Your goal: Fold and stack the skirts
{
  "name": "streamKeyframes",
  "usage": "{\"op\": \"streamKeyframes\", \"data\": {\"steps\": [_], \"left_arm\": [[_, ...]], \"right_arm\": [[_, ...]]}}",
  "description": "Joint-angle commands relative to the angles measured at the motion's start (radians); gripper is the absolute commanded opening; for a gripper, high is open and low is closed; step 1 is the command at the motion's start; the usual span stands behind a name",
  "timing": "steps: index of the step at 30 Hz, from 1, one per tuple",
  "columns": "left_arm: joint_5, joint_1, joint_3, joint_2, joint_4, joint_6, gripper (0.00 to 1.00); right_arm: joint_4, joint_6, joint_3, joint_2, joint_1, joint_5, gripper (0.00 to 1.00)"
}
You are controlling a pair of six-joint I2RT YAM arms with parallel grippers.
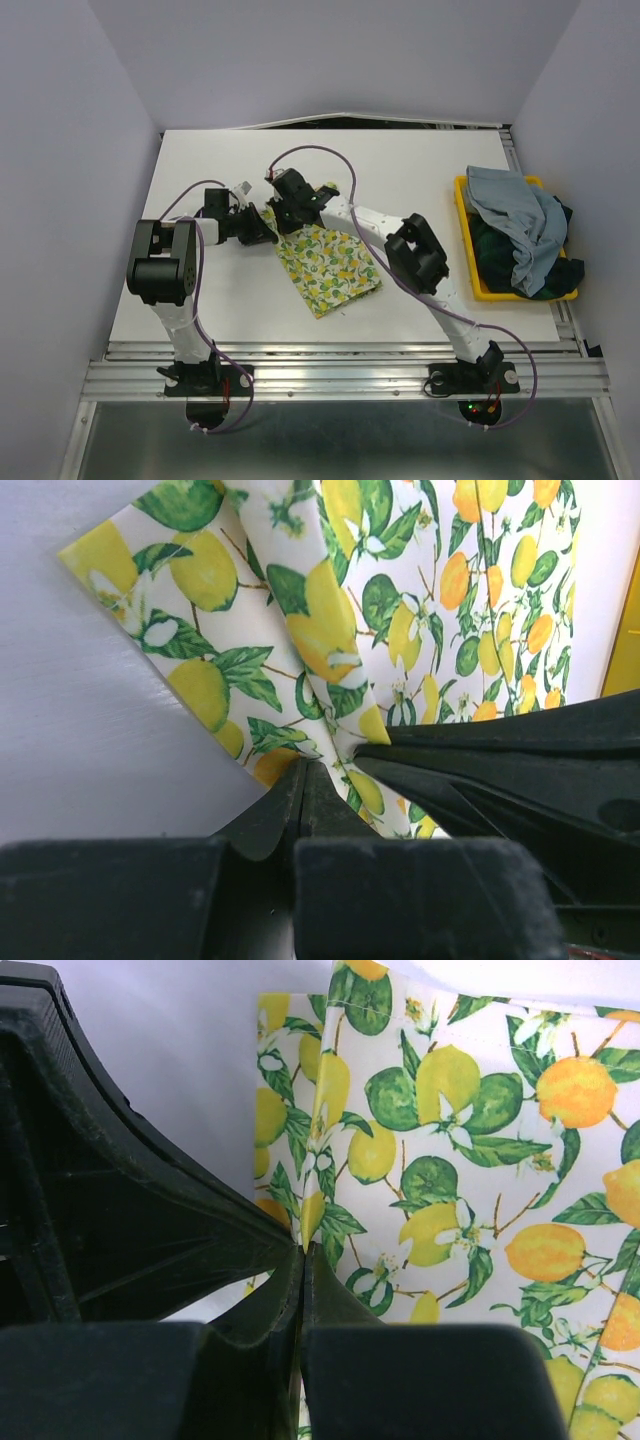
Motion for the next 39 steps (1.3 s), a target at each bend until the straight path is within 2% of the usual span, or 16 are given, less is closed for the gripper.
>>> {"op": "streamKeyframes", "data": {"steps": [1,5,9,16,17,19,20,22,24,27,31,32,34,35,36,39], "left_arm": [[-0.032,-0.005,0.026,-0.001,-0.012,0.011,0.0],[-0.038,-0.005,0.035,-0.004,-0.035,0.028,0.01],[-0.045,0.005,0.041,-0.041,-0.084,0.069,0.15],[-0.029,0.066,0.0,-0.249,-0.23,0.186,0.24],[-0.029,0.073,-0.003,-0.275,-0.247,0.21,0.25],[-0.035,0.074,-0.009,-0.355,-0.288,0.31,0.29],[-0.046,0.073,-0.012,-0.384,-0.302,0.349,0.31],[-0.081,0.074,-0.018,-0.437,-0.339,0.475,0.36],[-0.084,0.068,-0.021,-0.506,-0.389,0.564,0.39],[-0.068,0.059,-0.029,-0.598,-0.42,0.725,0.42],[-0.167,-0.164,-0.009,-0.678,-0.51,0.989,0.42],[-0.19,-0.277,-0.011,-0.694,-0.52,1.037,0.41],[-0.299,-0.467,-0.02,-0.701,-0.499,1.046,0.41],[-0.339,-0.469,-0.017,-0.692,-0.498,1.051,0.41],[-0.378,-0.59,-0.005,-0.678,-0.5,1.058,0.4],[-0.497,-0.761,0.037,-0.584,-0.517,1.057,0.37]], "right_arm": [[0.03,0.05,0.045,0.02,0.012,-0.018,0.01],[0.035,0.056,0.057,0.043,0.012,-0.02,0.01],[0.035,0.068,0.028,0.066,0.012,-0.029,0.01],[0.058,0.101,0.065,0.091,0.012,-0.063,0.02],[0.056,0.102,0.076,0.094,0.012,-0.076,0.07],[0.058,0.102,0.097,0.082,0.003,-0.127,0.34],[0.058,0.085,0.1,0.069,0.003,-0.139,0.4],[0.058,0.068,0.093,0.004,-0.032,-0.202,0.61],[0.058,0.035,0.064,-0.058,-0.078,-0.263,0.72],[0.058,-0.033,0.01,-0.196,-0.141,-0.366,0.78],[0.055,-0.132,-0.185,-0.384,-0.284,-0.547,0.72],[0.055,-0.16,-0.291,-0.444,-0.346,-0.591,0.7],[0.026,-0.252,-0.43,-0.492,-0.411,-0.661,0.59],[0.003,-0.252,-0.431,-0.492,-0.422,-0.681,0.57],[-0.016,-0.313,-0.503,-0.504,-0.422,-0.702,0.52],[-0.02,-0.335,-0.669,-0.515,-0.431,-0.791,0.43]]}}
